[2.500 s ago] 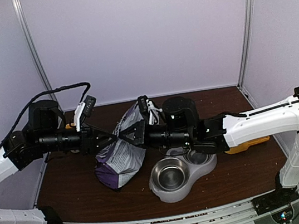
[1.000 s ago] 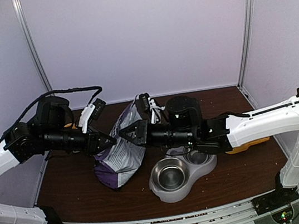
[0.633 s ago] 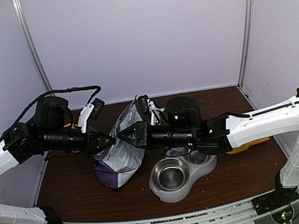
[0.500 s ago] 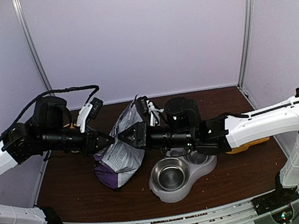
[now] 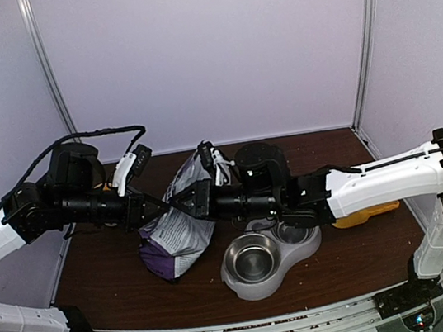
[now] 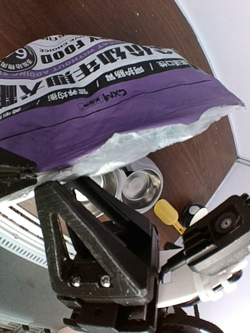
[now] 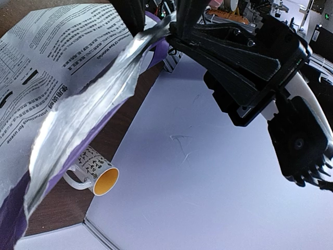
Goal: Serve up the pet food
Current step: Open the seal of the pet food bag.
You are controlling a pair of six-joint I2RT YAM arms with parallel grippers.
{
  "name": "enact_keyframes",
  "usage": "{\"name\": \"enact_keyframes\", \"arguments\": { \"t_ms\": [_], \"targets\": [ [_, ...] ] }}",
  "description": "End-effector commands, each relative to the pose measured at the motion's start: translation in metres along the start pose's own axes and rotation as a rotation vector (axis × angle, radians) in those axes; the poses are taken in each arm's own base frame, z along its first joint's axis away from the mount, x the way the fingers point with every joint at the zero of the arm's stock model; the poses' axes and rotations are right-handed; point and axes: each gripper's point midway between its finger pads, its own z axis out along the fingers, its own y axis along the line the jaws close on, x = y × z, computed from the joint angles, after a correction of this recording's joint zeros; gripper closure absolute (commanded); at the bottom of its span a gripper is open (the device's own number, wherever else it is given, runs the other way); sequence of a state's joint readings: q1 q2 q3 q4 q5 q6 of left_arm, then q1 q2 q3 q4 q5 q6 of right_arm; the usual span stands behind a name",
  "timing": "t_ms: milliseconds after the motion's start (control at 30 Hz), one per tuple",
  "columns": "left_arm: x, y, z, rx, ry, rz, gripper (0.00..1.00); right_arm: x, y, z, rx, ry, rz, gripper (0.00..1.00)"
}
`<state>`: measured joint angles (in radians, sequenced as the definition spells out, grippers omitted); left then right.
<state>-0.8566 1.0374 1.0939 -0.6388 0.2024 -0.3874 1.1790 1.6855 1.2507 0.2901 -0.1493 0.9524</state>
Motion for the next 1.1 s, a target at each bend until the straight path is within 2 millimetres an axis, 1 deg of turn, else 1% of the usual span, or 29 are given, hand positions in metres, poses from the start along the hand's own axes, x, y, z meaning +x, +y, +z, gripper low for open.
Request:
{"name": "enact_keyframes", "arguments": {
  "t_ms": [0, 67, 167, 233, 467, 533, 600, 700, 833, 967, 1000, 1067],
  "targets": [
    [0.000, 0.008, -0.003, -0.039, -0.009, -0.013, 1.00, 0.001, 0.003, 0.007, -0.005, -0.001, 0.002, 0.83],
    [0.000, 0.009, -0.004, -0.043, -0.012, -0.014, 1.00, 0.002, 0.001, 0.008, 0.000, 0.003, 0.003, 0.87],
    [0.000, 0.011, -0.005, -0.053, -0.018, -0.018, 1.00, 0.004, -0.002, 0.008, 0.004, 0.006, 0.007, 0.97],
    [-0.001, 0.013, -0.006, -0.064, -0.023, -0.025, 1.00, 0.005, -0.004, 0.008, 0.009, 0.006, 0.009, 1.00],
    [-0.005, 0.022, -0.014, -0.121, -0.068, -0.051, 1.00, 0.007, -0.011, 0.008, 0.028, 0.002, 0.006, 1.00],
    [-0.006, 0.024, -0.017, -0.135, -0.078, -0.054, 1.00, 0.008, -0.020, 0.008, 0.069, 0.001, 0.005, 1.00],
    [-0.005, 0.026, -0.016, -0.146, -0.077, -0.058, 1.00, 0.013, -0.034, 0.008, 0.130, 0.017, 0.004, 1.00],
    [-0.002, 0.026, -0.010, -0.138, -0.056, -0.062, 1.00, 0.018, -0.040, 0.009, 0.151, 0.033, 0.005, 1.00],
    [-0.005, 0.019, -0.005, -0.102, -0.040, -0.055, 1.00, 0.019, -0.040, 0.010, 0.146, 0.038, 0.009, 1.00],
    [-0.009, 0.014, 0.000, -0.075, -0.028, -0.041, 1.00, 0.017, -0.034, 0.010, 0.121, 0.033, 0.001, 1.00],
    [-0.010, 0.013, 0.001, -0.068, -0.024, -0.039, 0.99, 0.017, -0.032, 0.010, 0.114, 0.034, 0.000, 1.00],
    [-0.010, 0.011, 0.005, -0.057, -0.012, -0.036, 0.93, 0.017, -0.030, 0.011, 0.103, 0.034, -0.001, 1.00]
  ]
}}
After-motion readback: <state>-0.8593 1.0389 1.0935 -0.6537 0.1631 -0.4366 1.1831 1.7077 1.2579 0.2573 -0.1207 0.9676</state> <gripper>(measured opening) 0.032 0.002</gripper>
